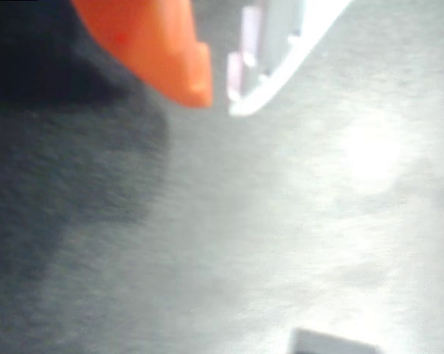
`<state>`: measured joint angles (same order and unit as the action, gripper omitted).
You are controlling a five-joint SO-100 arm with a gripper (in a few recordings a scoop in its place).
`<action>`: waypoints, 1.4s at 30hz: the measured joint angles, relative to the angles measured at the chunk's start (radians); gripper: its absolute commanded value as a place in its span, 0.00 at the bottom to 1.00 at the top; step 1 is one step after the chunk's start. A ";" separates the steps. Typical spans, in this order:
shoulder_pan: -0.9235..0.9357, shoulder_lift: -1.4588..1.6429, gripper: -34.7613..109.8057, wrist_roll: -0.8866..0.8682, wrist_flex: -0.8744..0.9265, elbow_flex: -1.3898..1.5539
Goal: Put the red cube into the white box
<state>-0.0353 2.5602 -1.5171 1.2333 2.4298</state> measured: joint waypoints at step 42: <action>0.115 0.632 0.24 -0.014 0.109 0.528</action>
<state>0.0798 3.1922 -1.5309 1.3422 2.9575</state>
